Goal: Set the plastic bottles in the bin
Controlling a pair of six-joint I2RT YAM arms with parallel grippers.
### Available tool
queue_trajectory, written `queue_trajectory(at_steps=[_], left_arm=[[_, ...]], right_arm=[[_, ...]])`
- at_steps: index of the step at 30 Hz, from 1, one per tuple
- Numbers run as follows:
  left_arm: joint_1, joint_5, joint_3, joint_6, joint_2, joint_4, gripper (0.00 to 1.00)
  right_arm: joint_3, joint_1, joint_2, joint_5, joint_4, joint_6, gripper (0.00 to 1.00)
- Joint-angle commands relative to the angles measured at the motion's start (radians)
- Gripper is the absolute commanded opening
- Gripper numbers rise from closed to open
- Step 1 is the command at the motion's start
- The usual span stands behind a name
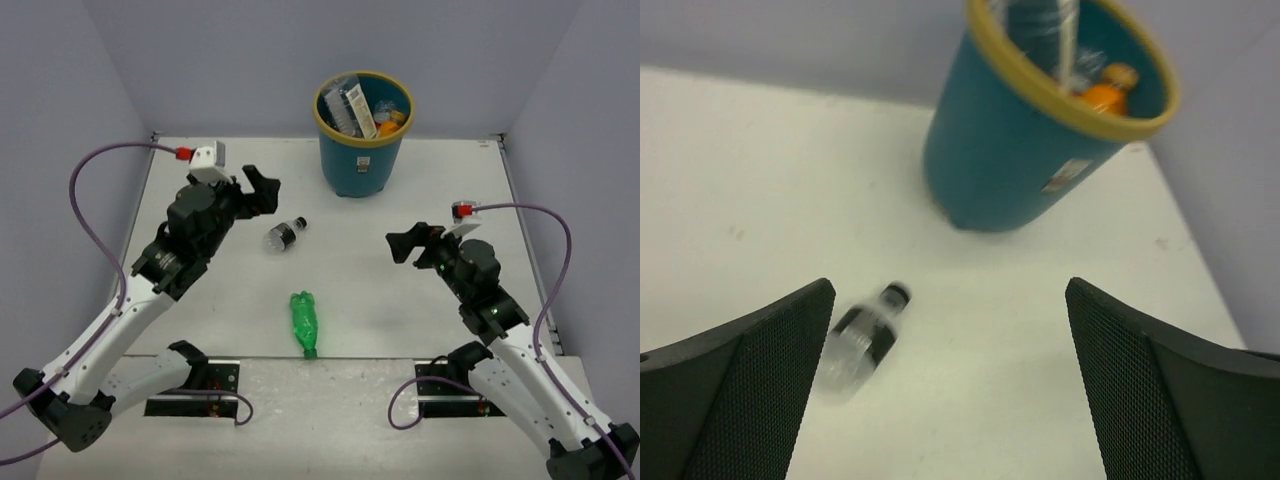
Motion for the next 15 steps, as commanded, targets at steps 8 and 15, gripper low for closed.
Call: queue_trajectory(at_steps=[8,15], left_arm=[[0.001,-0.201,-0.232,-0.217,-0.294,-0.361,1.00],[0.001,-0.220,-0.229,-0.234,-0.313,-0.384,1.00]], right_arm=[[0.179,0.434,0.443,-0.091,0.009,0.050,0.99],[0.353,0.637,0.759,0.010,-0.046,0.099,0.99]])
